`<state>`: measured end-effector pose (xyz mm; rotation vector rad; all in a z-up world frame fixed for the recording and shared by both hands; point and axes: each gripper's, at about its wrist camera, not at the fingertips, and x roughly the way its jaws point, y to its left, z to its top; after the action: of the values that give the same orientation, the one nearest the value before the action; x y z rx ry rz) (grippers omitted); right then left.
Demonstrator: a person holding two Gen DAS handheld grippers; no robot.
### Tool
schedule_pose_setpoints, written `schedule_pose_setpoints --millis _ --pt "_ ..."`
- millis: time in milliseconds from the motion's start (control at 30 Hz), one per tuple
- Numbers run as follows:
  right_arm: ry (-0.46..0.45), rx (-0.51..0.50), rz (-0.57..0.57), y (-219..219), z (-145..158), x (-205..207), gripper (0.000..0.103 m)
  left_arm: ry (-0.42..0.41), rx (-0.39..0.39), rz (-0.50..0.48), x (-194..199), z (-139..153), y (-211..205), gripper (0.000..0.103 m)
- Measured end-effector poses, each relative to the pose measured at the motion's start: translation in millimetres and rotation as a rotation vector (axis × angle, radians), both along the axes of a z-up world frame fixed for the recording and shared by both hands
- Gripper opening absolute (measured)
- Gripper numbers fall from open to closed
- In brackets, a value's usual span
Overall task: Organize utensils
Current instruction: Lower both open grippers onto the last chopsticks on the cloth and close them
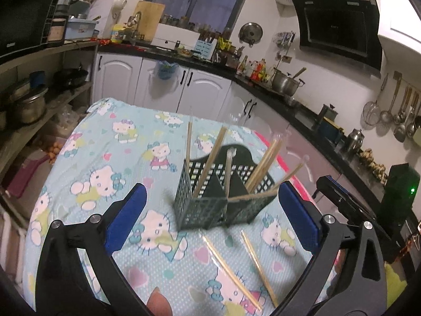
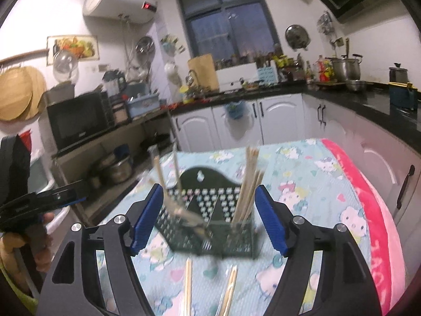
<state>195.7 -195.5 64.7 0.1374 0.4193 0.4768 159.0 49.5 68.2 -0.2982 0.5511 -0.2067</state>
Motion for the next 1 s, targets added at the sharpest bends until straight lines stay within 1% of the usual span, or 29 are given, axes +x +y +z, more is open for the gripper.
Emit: schedule_pose_setpoints --millis 267,433,500,600,700,733,800,867,933,967,1000 --pt "0.067 -0.098 0.081 16 -15 -15 0.069 0.046 0.019 -0.01 -6 -17 -7 0.092" --pt "0.102 -0.161 0.089 22 -30 -19 0.069 0.07 0.027 -0.011 -6 -26 -9 0.092" --pt "0.118 -0.185 0.091 23 -35 -19 0.069 0.078 0.031 0.002 -5 -30 -10 0.092" --pt "0.148 -0.219 0.091 24 -46 -17 0.065 0.105 0.03 0.0 -3 -39 -10 0.092" --pt "0.212 -0.258 0.091 24 -62 -10 0.06 0.136 0.023 0.003 1 -50 -9 0.092" --pt "0.236 -0.271 0.091 24 -68 -8 0.056 0.146 0.022 0.005 3 -53 -9 0.092" --pt "0.29 -0.295 0.101 26 -82 -1 0.052 0.176 0.023 0.004 7 -62 -9 0.092" --pt "0.344 -0.32 0.106 28 -96 5 0.044 0.198 0.017 -0.004 10 -70 -10 0.092" --pt "0.391 -0.321 0.124 30 -108 10 0.04 0.22 0.005 -0.013 14 -78 -10 0.092" --pt "0.417 -0.324 0.128 31 -114 14 0.037 0.24 -0.003 -0.019 17 -83 -11 0.09" --pt "0.435 -0.323 0.133 31 -118 17 0.036 0.253 -0.009 -0.024 19 -88 -12 0.085"
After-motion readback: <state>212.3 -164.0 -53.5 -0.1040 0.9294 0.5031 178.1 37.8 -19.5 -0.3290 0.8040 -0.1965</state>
